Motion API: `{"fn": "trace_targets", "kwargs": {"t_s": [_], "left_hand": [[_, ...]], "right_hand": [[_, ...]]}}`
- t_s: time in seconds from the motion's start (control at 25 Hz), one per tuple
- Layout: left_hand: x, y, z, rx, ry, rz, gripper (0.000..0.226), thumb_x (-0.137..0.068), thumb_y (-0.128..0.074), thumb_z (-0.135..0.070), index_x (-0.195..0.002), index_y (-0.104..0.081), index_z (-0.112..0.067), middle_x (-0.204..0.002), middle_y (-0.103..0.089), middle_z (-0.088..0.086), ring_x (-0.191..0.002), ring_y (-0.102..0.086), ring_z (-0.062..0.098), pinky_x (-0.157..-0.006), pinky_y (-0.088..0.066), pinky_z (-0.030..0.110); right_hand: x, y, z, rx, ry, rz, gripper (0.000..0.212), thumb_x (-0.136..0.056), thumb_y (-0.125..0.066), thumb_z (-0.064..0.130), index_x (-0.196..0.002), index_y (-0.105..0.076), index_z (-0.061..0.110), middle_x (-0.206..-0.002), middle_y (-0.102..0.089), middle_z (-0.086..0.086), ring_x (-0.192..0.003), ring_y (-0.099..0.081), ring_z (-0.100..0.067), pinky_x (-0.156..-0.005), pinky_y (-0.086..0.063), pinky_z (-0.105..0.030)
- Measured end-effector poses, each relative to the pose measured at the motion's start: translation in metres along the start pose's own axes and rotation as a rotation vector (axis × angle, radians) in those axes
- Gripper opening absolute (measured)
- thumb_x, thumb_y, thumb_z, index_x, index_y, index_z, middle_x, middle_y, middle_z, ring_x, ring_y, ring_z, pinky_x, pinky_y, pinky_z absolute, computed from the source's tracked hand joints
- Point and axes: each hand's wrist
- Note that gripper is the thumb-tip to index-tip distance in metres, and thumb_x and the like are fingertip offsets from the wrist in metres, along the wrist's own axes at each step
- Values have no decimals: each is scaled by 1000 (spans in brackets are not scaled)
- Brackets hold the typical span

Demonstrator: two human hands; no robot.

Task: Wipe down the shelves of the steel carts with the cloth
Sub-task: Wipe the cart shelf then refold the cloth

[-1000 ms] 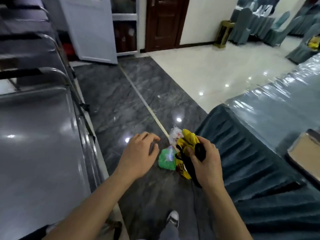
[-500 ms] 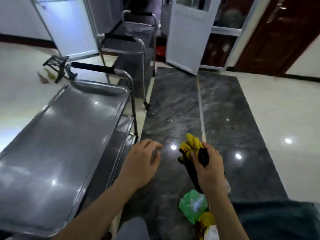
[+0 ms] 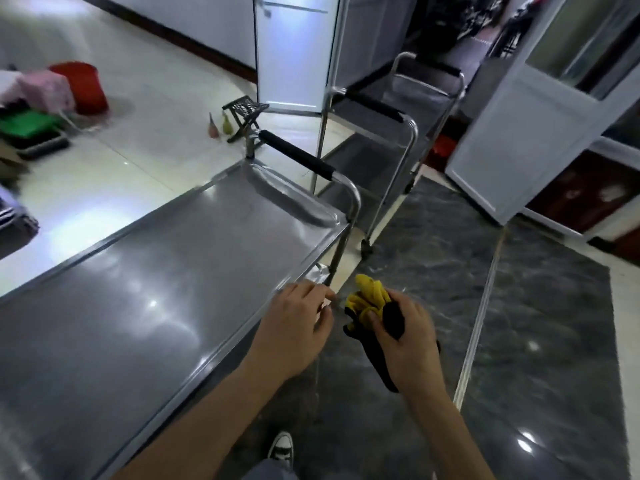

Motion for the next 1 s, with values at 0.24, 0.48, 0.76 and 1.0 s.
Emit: {"fn": "trace_targets", "kwargs": {"t_s": [0.24, 0.48, 0.76, 1.0], "left_hand": [[-31, -20, 14, -3, 134, -65, 22, -95, -48, -33, -112, -62, -28, -111, -63, -9, -98, -50, 5, -90, -39, 20], [-45, -64, 12, -66, 353, -145, 40, -95, -32, -40, -113, -64, -26, -113, -63, -7, -104, -55, 13, -95, -45, 31], [-43, -196, 8, -106, 781, -184, 28, -102, -43, -32, -124, -59, -26, -122, -59, -6, -111, -53, 18, -97, -41, 35], [-20, -334, 57, -115, 974, -121, 38, -103, -38, -34, -138, -50, -28, -131, -54, -6, -118, -49, 17, -104, -38, 34]], "right_hand": [[-80, -14, 3, 78, 126, 196, 43, -93, -68, 39, -134, -57, 29, -122, -60, 8, -112, -54, -13, -99, -46, -44], [-139, -35, -33, 160, 254, 431, 47, -92, -68, 41, -136, -55, 31, -122, -58, 8, -112, -52, -13, -98, -47, -44], [-212, -95, -133, 233, 483, 776, 48, -93, -66, 42, -138, -54, 29, -125, -60, 3, -116, -51, -18, -101, -45, -45], [-226, -191, -243, 186, 488, 872, 50, -94, -63, 45, -141, -50, 32, -125, -57, 2, -119, -49, -18, -104, -43, -45]]}}
Point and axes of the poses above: each hand's wrist, its own x-axis away from the middle knuckle, its own y-axis out of the back of the hand, z = x × y
